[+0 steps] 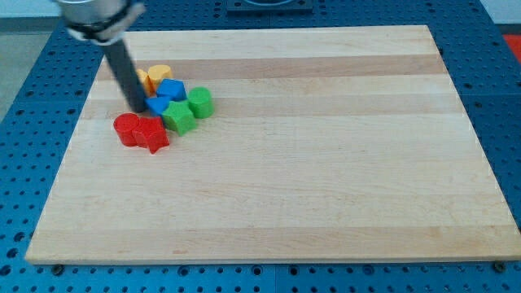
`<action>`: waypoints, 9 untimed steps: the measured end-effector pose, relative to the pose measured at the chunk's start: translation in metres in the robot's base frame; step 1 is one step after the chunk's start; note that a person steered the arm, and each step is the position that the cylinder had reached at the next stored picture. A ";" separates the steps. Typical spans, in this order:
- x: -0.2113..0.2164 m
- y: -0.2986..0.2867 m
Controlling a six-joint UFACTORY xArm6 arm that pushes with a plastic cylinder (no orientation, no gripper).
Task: Move the yellow blocks vertically above the cube
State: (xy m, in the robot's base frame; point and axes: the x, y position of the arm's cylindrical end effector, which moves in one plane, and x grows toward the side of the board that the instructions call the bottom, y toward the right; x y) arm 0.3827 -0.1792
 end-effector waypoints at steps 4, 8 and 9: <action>-0.004 -0.041; -0.030 -0.058; -0.051 -0.035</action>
State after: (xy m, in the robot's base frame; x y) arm 0.3315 -0.2145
